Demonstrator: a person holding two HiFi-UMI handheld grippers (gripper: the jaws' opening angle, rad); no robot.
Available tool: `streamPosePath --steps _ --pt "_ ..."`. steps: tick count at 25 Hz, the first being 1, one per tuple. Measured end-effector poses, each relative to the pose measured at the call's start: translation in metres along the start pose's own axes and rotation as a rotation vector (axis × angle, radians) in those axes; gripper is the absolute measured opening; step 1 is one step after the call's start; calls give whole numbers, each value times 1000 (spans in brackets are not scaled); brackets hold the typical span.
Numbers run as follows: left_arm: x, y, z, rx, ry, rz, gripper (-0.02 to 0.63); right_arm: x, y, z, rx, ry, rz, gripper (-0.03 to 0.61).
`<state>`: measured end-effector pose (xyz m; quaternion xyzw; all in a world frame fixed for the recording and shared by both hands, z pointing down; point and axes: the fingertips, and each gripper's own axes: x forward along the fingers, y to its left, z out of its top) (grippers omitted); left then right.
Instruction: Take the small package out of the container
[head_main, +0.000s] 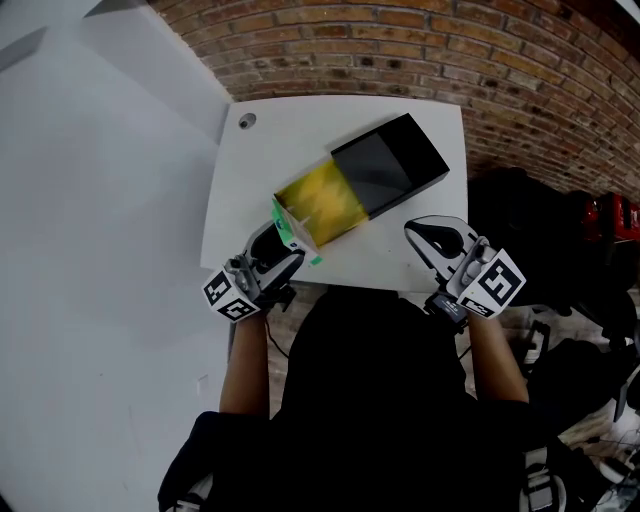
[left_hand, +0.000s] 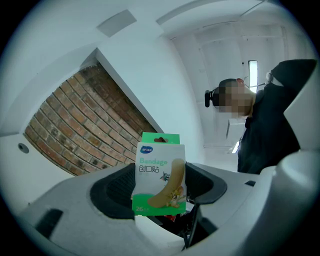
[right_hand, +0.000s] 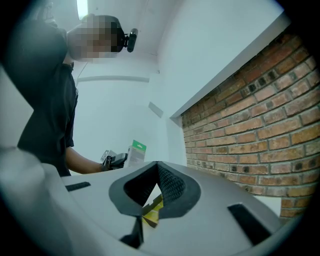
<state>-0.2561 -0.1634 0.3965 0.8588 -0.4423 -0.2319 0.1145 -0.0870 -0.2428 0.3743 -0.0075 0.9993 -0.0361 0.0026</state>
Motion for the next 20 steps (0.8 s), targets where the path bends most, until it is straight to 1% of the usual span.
streamPosePath --steps 8,13,20 --pt "4 -3 -7 -17 17 13 320 -10 4 -1 2 -27 33 6" --pt "9 -6 -14 -18 49 14 320 -17 2 -6 13 -37 34 5" --pt "23 -7 -17 -13 45 8 321 -26 -10 -8 16 -50 32 6"
